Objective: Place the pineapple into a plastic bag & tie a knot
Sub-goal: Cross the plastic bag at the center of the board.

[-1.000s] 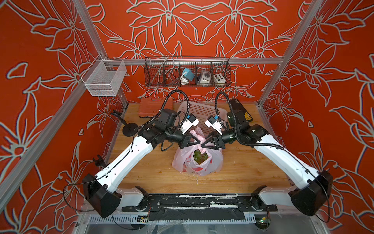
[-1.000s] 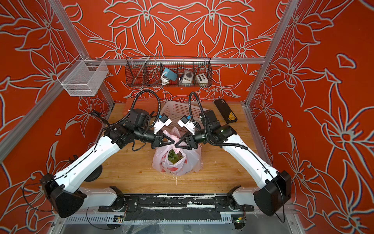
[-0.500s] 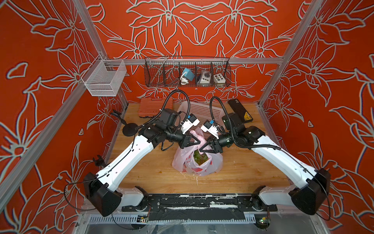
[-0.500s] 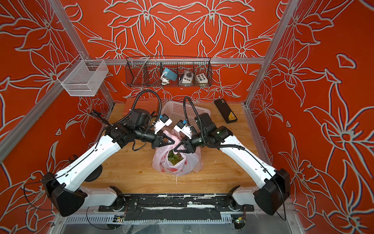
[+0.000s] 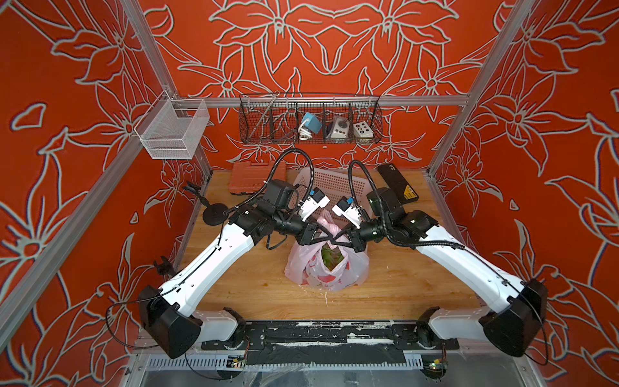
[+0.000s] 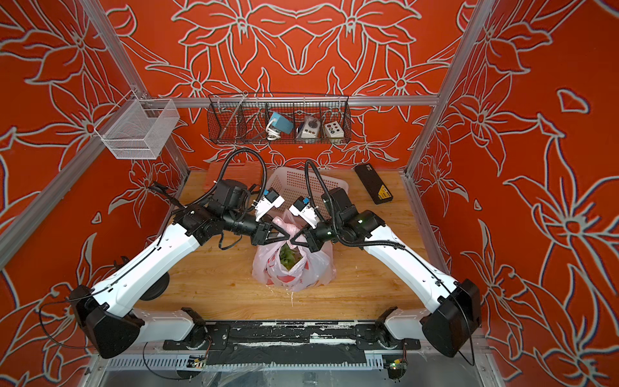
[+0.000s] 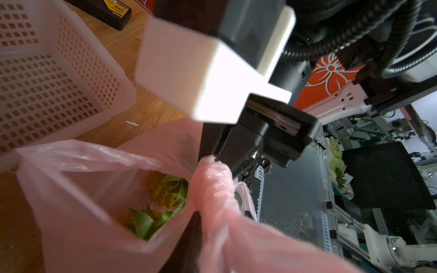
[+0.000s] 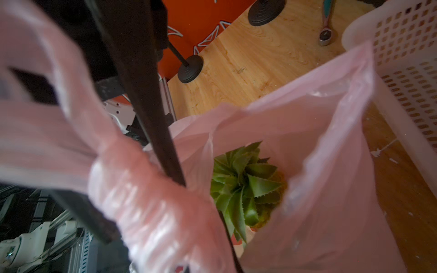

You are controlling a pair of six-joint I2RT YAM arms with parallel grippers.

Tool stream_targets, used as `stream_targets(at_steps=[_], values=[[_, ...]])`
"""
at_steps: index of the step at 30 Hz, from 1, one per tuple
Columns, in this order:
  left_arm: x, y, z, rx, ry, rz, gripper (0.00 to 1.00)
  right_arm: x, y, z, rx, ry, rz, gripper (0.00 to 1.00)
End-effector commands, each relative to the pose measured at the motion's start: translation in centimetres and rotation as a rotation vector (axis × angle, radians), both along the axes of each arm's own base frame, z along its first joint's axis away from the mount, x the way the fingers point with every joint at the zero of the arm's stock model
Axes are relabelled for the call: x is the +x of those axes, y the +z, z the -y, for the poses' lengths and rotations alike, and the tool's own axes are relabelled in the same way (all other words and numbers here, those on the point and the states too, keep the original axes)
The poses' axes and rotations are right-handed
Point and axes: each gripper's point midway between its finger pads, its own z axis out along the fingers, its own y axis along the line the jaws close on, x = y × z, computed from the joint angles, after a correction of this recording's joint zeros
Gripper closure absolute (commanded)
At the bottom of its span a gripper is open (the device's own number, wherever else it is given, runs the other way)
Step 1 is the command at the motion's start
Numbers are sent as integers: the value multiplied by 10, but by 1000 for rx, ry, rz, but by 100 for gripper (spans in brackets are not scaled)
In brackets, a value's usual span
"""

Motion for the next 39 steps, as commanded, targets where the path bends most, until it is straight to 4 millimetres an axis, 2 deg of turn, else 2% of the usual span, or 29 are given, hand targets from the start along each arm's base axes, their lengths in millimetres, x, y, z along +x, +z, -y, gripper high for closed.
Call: stream_targets(at_steps=[1,5,9,12,15,19,21,22,24,25,28,32,36,39], values=[[1,-6,-7,26,45,16,63,20,8,2,-1,-116,97,100],[10,-26,-22,96,165,86,52,22,20,5,34,-153,148,100],[20,-43,-35,163,270,159,50,12,31,3,83,-116,144,100],[24,-40,-36,143,302,188,48,6,32,1,94,-84,126,100],[26,-33,-29,108,289,185,46,2,29,-1,91,-65,109,100],[32,-34,-20,114,282,176,46,-1,29,-4,94,-50,101,100],[34,-36,-17,123,283,167,58,-2,30,-4,94,-49,103,100],[34,-37,-17,126,282,161,68,-1,29,-4,93,-52,105,100],[34,-40,-18,137,288,145,94,2,24,-1,68,-74,113,100],[34,-40,-19,142,296,141,100,5,21,1,53,-90,119,100],[28,-32,-24,120,314,152,100,20,8,9,-12,-178,148,100],[9,-16,-23,27,276,150,100,46,-3,18,-67,-317,185,100],[-5,-25,-14,15,212,82,100,65,7,17,8,-436,200,100],[-12,-35,-3,29,170,43,100,70,21,8,110,-466,193,100]])
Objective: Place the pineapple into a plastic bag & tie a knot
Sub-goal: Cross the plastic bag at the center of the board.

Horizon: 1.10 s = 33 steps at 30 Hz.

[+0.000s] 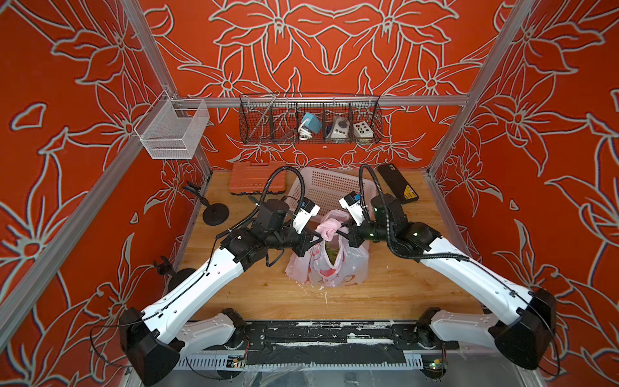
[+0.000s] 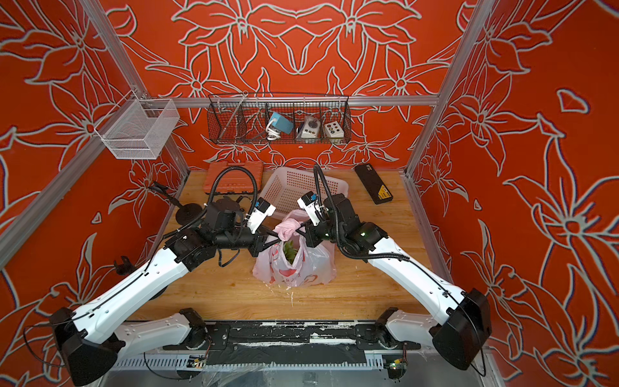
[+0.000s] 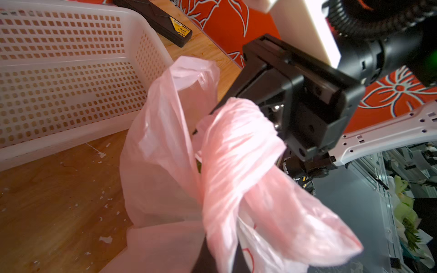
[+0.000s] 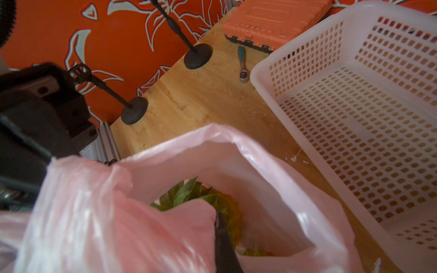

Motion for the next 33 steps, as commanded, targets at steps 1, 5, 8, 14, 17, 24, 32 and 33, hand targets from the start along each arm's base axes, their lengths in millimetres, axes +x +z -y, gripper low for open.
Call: stream_targets(at_steps=[1,5,8,14,17,24,32,33], values=[[-15,-9,15,-14,-72,-61,100,21,28,-7,148,-104,55,100],[-18,-15,22,-7,-83,-71,100,16,51,-20,309,-78,50,100],[-15,-18,17,7,-48,-59,100,8,68,-15,391,-72,80,100],[-17,-34,15,32,-35,-107,100,-8,94,10,507,-114,165,100],[-17,-40,20,26,-45,-146,100,-14,99,7,536,-78,157,100],[-32,-30,33,-42,-133,-160,100,-15,102,-15,623,23,107,100],[-26,-17,20,-32,-55,-102,91,-19,112,-27,693,102,78,100],[-26,-13,18,-38,-49,-94,89,-20,112,-27,691,111,76,100]])
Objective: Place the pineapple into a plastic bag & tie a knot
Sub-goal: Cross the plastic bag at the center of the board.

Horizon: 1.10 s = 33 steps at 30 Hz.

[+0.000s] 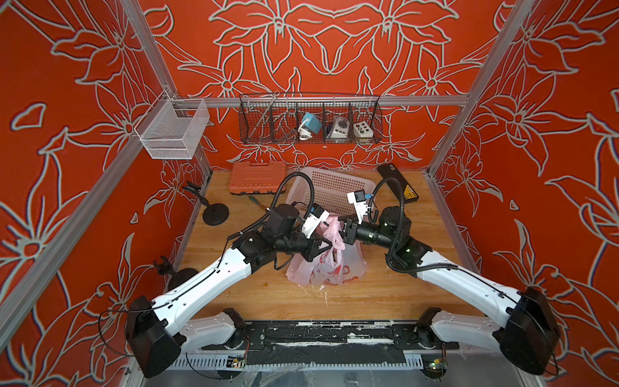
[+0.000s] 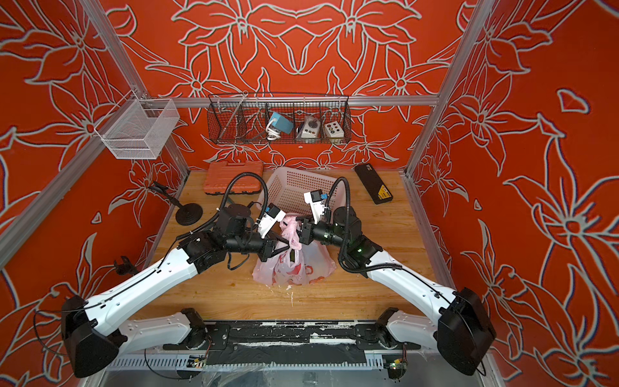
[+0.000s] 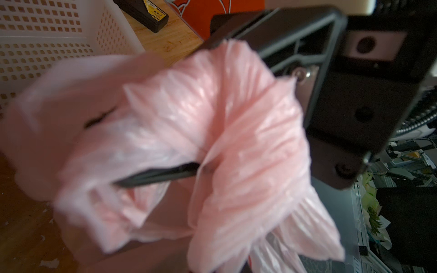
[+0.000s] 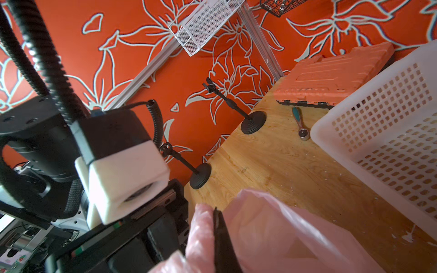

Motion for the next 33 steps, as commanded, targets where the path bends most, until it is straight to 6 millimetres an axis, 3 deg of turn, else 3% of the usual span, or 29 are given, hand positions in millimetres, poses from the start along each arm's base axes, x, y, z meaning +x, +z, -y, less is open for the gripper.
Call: stream_targets(at_steps=[1,5,11,18,21,25,28,29,33], values=[[-12,2,-8,11,5,-19,84,-10,61,2,172,44,126,100],[-10,9,-23,48,59,2,73,-14,61,0,165,79,121,100],[-9,20,-50,63,132,0,70,-14,64,-3,163,89,131,100],[-33,76,-80,-53,143,138,62,-13,66,-10,154,128,130,100],[-28,88,-88,-68,185,189,61,-15,66,-13,152,152,130,100],[-3,83,-81,-41,208,159,68,-17,65,-14,145,167,125,100],[6,80,-63,-71,141,121,72,-18,66,-13,147,166,123,100],[15,70,-55,-65,124,87,73,-18,67,-13,147,166,123,100],[21,69,-46,-104,94,112,73,-20,69,-12,147,175,118,100]])
